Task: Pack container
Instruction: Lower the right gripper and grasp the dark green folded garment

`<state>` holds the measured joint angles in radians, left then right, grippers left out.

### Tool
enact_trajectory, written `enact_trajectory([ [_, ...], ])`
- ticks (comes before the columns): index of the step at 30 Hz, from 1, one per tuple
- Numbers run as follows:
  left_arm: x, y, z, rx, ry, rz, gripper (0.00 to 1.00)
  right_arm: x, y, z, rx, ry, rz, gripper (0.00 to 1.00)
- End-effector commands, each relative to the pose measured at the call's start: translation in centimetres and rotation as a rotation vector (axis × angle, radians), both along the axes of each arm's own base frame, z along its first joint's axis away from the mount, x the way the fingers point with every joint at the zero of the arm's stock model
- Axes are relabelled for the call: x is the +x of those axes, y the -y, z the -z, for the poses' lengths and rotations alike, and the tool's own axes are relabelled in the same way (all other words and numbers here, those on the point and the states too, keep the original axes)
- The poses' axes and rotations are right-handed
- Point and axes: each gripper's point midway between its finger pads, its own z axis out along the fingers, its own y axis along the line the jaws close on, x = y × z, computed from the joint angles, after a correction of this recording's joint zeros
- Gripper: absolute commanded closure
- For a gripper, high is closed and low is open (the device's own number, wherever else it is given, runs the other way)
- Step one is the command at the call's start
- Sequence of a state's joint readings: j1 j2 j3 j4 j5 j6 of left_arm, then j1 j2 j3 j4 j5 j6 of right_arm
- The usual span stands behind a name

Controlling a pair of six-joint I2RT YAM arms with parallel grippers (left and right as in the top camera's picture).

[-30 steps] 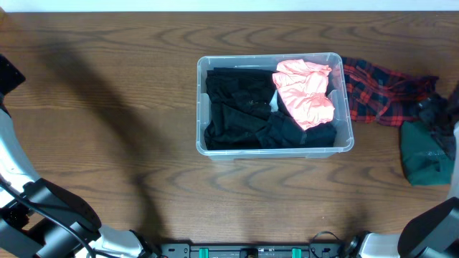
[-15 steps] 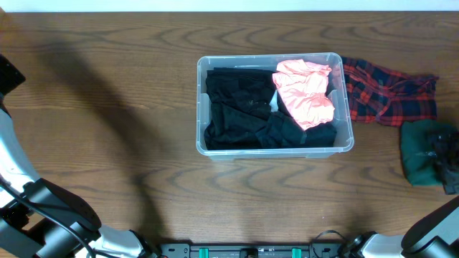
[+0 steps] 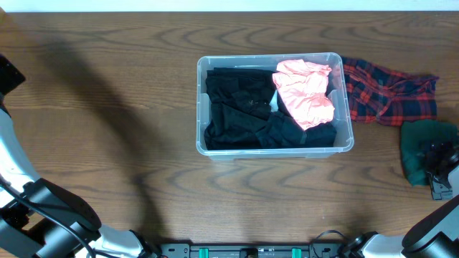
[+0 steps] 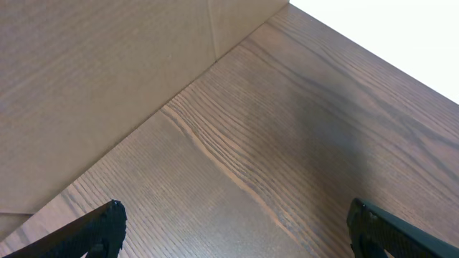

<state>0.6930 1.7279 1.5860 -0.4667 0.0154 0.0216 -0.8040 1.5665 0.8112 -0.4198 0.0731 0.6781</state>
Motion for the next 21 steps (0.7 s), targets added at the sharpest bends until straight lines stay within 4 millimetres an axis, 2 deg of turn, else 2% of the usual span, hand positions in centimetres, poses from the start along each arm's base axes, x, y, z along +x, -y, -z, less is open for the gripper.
enact_trajectory([
  [1, -0.1, -0.2, -0.5, 0.002, 0.012, -0.015, 0.02, -0.1, -0.2, 0.8, 0.025, 0.002, 0.01, 0.01],
  [5, -0.1, -0.2, -0.5, 0.002, 0.012, -0.015, 0.02, 0.4, -0.4, 1.9, 0.047, 0.002, -0.02, 0.01],
  [14, -0.1, -0.2, -0.5, 0.002, 0.012, -0.015, 0.02, 0.0, -1.3, 5.4, 0.132, -0.051, -0.03, 0.01],
  [17, -0.1, -0.2, -0.5, 0.002, 0.012, -0.015, 0.02, -0.2, -1.5, 5.9, 0.139, -0.069, -0.056, 0.1],
  [21, -0.1, -0.2, -0.5, 0.002, 0.012, -0.014, 0.02, 0.1, -1.8, 5.9, 0.15, -0.056, -0.071, 0.35],
])
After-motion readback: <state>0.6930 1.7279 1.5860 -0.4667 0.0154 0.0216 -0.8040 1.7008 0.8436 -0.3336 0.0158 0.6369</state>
